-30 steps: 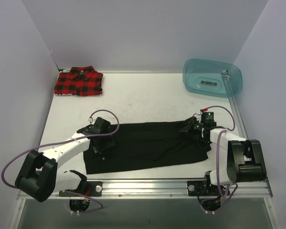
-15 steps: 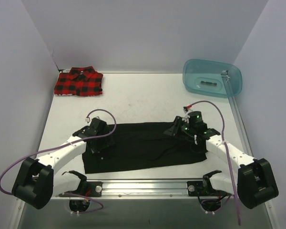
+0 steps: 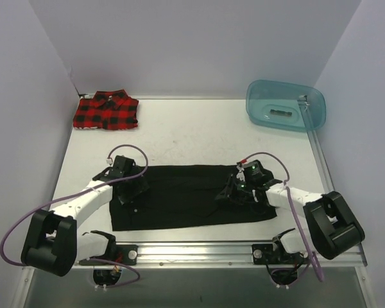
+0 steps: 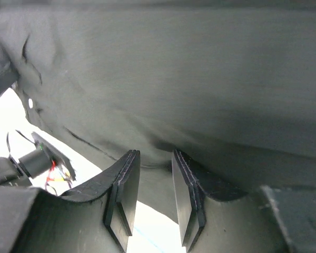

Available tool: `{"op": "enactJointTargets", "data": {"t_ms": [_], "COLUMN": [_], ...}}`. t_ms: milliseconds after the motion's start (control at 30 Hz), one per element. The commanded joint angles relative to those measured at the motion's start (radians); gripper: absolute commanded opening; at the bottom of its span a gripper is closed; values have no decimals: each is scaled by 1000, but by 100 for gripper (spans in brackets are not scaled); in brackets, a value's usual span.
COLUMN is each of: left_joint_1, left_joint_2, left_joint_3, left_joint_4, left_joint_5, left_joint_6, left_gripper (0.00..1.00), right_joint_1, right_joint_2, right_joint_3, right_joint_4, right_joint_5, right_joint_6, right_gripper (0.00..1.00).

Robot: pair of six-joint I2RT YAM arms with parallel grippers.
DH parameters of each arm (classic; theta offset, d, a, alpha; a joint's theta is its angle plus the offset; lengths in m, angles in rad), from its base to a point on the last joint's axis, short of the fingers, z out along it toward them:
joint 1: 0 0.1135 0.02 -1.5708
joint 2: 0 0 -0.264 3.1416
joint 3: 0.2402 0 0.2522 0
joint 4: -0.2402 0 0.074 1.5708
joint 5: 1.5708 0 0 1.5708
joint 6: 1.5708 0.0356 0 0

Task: Fold and stack the long sleeve shirts
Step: Fold the shirt

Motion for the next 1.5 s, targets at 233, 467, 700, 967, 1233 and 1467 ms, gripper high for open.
{"op": "enactJointTargets", "data": {"t_ms": [233, 467, 700, 967, 1233, 1467], "left_joint_1": [72, 71, 81, 305, 451, 393], "left_joint_2": [-96, -2, 314, 327, -102, -288], "left_joint_3": [57, 304, 416, 231, -35, 92], "left_joint_4": [-54, -99, -68, 33, -41, -80], "left_joint_5": [80, 65, 85, 213, 302, 298], "left_joint_6": [59, 199, 145, -17, -31, 82], "left_gripper": [92, 91, 74, 67, 74, 88], "right_joint_1": [-180, -166, -84, -116, -125, -146], "right_joint_2": [-362, -373, -189, 182, 537, 436], "right_joint_3": [92, 137, 166, 432, 937, 1025], "right_joint_4": [-542, -635, -578, -455, -525, -501], "right_joint_5": [258, 405, 491, 519, 481, 370], "right_joint_6": [-238, -217, -174, -289, -441, -421], "right_gripper": [36, 36, 30, 25, 27, 31]}}
